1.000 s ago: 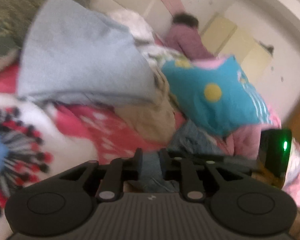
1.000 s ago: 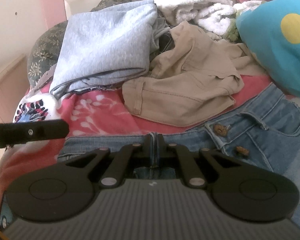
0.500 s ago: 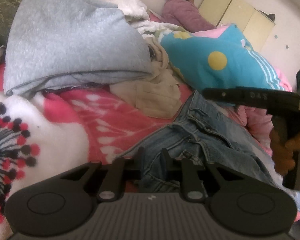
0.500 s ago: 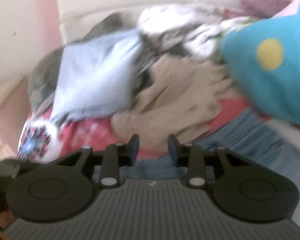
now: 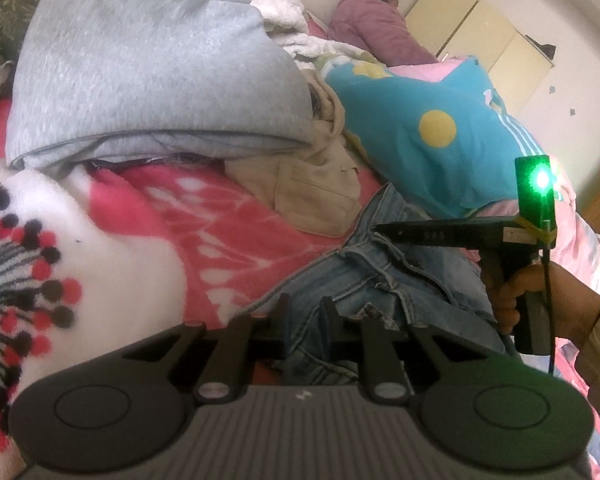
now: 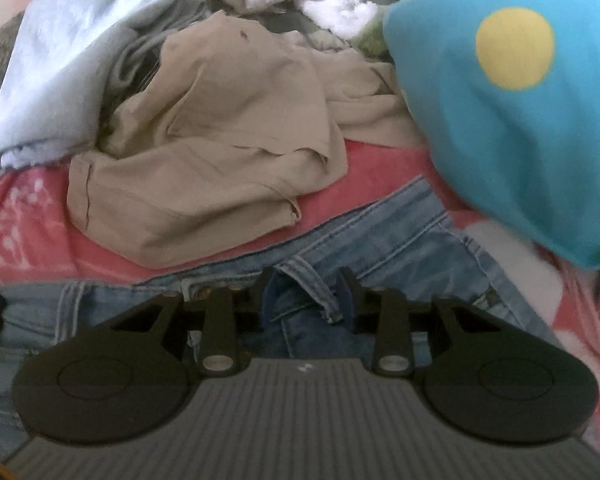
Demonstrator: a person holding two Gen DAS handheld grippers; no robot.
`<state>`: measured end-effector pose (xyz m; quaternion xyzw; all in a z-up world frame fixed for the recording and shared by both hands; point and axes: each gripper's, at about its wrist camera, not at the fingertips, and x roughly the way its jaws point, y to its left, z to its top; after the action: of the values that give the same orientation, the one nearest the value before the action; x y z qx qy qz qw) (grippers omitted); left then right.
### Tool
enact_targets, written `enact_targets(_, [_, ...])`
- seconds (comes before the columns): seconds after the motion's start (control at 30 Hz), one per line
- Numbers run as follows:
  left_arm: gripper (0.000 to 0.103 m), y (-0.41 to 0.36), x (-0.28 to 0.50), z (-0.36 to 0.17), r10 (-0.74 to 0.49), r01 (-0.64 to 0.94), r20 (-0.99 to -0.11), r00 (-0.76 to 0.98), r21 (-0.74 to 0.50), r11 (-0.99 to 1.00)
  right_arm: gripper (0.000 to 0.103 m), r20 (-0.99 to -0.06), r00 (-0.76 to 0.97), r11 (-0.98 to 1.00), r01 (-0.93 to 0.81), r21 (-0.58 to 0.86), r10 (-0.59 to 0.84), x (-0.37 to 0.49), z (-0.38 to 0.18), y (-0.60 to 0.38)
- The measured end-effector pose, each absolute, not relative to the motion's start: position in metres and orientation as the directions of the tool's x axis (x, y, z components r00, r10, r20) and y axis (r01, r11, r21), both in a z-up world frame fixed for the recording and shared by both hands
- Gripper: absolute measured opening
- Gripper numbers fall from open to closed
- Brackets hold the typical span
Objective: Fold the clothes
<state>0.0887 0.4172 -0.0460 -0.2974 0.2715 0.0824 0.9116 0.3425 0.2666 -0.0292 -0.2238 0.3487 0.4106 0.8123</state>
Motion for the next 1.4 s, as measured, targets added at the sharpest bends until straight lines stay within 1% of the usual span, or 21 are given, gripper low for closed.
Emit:
enact_targets(0.03, [0.017,0.417,0.089,-0.046,-0.01,-0.312,-0.544,0.839,-0.497,0.809,0.009,-0.749,0.417,0.558,-0.826,-0.077,0.515,0.341,-0.028,0.267])
enact_targets(0.13, [0.016,0.417,0.089,-0.047,-0.011,-0.315,-0.542,0.84,-0.505,0.804,0.003,-0.733,0.444,0.549,-0.828,-0.115,0.515,0.333,-0.028,0.27])
enact_targets(0.4, [0.013,0.42,0.089,-0.047,-0.013,-0.324,-0.539,0.842,-0.525,0.787,0.002,-0.658,0.476,0.597,-0.8,-0.05,0.583,0.336,-0.017,0.265])
enact_targets(0.43, [0.005,0.419,0.089,-0.046,-0.002,-0.33,-0.543,0.84,-0.514,0.792,0.001,-0.656,0.476,0.597,-0.801,-0.048,0.586,0.338,-0.017,0.266])
enact_targets(0.47, [0.001,0.419,0.09,-0.046,0.027,-0.351,-0.554,0.832,-0.488,0.799,0.001,-0.655,0.475,0.596,-0.802,-0.047,0.587,0.34,-0.017,0.268])
enact_targets(0.6, [0.002,0.427,0.091,-0.049,0.004,-0.347,-0.552,0.834,-0.518,0.781,0.001,-0.674,0.467,0.593,-0.803,-0.053,0.573,0.342,-0.032,0.274])
enact_targets(0.7, [0.002,0.425,0.093,-0.049,0.009,-0.349,-0.557,0.83,-0.507,0.788,0.001,-0.67,0.466,0.608,-0.794,-0.027,0.578,0.345,-0.042,0.274])
enact_targets(0.8, [0.002,0.427,0.093,-0.049,0.003,-0.348,-0.559,0.829,-0.512,0.785,0.004,-0.676,0.497,0.626,-0.777,-0.067,0.545,0.338,-0.038,0.278])
enact_targets(0.9, [0.003,0.436,0.092,-0.053,-0.04,-0.335,-0.55,0.834,-0.563,0.755,0.015,-0.679,0.519,0.644,-0.76,-0.087,0.52,0.328,-0.021,0.274])
enact_targets(0.97, [0.003,0.444,0.089,-0.057,-0.078,-0.322,-0.538,0.839,-0.607,0.727,0.023,-0.649,0.526,0.658,-0.751,-0.052,0.55,0.316,0.0,0.255])
enact_targets(1.1, [0.003,0.461,0.085,-0.065,-0.157,-0.29,-0.509,0.846,-0.688,0.665,0.025,-0.62,0.483,0.656,-0.752,0.067,0.618,0.271,0.039,0.2])
enact_targets(1.2, [0.003,0.466,0.084,-0.069,-0.185,-0.281,-0.494,0.85,-0.721,0.634,0.025,-0.613,0.425,0.636,-0.754,0.167,0.666,0.23,0.06,0.159])
enact_targets(1.33, [0.003,0.463,0.085,-0.069,-0.175,-0.278,-0.493,0.852,-0.71,0.647,0.025,-0.624,0.306,0.597,-0.733,0.328,0.719,0.171,0.059,0.121])
enact_targets(1.37, [0.003,0.462,0.085,-0.069,-0.172,-0.277,-0.492,0.853,-0.708,0.65,0.024,-0.622,0.283,0.583,-0.732,0.352,0.73,0.155,0.055,0.115])
enact_targets(1.4, [0.003,0.461,0.085,-0.069,-0.169,-0.277,-0.491,0.855,-0.706,0.652,0.024,-0.62,0.302,0.593,-0.732,0.336,0.724,0.143,0.05,0.112])
